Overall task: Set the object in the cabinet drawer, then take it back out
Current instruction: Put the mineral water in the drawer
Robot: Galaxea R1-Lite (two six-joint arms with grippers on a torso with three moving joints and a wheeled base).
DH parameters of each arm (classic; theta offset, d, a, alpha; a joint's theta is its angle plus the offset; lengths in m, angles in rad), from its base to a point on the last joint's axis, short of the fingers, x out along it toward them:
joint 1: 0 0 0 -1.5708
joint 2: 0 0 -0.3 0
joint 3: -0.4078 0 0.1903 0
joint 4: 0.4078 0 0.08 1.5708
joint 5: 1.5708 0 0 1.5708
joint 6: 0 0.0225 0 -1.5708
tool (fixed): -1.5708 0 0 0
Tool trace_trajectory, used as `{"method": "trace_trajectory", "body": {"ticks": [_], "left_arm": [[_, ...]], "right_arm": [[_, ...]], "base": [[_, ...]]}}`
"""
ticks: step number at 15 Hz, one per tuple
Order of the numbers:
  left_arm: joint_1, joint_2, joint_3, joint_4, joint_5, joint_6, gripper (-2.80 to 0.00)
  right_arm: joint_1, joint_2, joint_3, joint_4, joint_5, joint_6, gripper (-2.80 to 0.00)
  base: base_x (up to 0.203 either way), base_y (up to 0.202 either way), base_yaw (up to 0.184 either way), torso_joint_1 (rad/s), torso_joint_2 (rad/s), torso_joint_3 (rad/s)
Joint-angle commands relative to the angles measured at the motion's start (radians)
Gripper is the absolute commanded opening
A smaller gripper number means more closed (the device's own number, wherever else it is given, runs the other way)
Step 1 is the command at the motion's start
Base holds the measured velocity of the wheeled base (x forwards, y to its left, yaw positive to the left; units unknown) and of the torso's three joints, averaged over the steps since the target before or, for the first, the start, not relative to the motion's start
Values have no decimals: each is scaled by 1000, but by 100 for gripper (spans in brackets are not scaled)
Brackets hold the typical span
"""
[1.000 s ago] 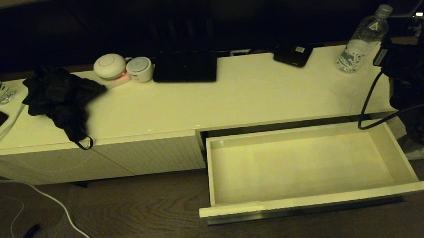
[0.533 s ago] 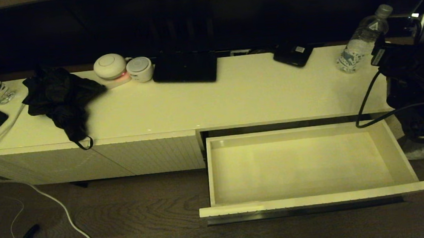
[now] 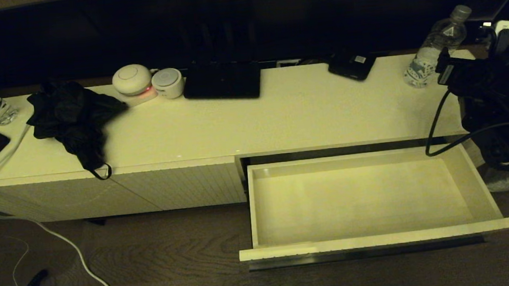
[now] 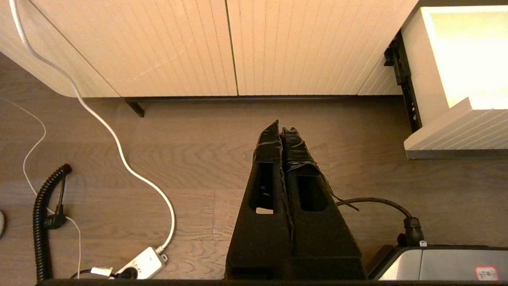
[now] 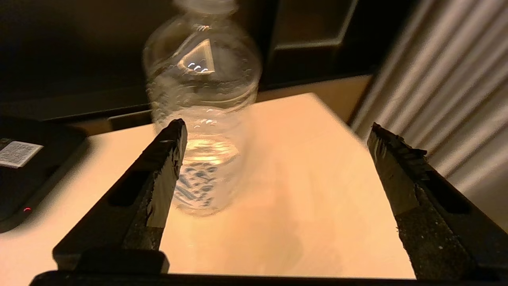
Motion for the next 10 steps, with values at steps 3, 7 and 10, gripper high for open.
{"method": "trace_trajectory", "body": {"ticks": [3, 7, 10], "left_arm": [[0, -2, 1, 0, 0, 0, -280], [0, -2, 2, -2, 0, 0, -280], [0, -2, 0, 0, 0, 0, -280]], "right_arm": [[0, 27, -132, 147, 37, 56, 0], [2, 72, -255, 216, 48, 59, 0], [2, 125, -341, 235, 49, 58, 0]], "base": [[0, 0, 0, 0, 0, 0], [0, 0, 0, 0, 0, 0], [0, 0, 0, 0, 0, 0]]}}
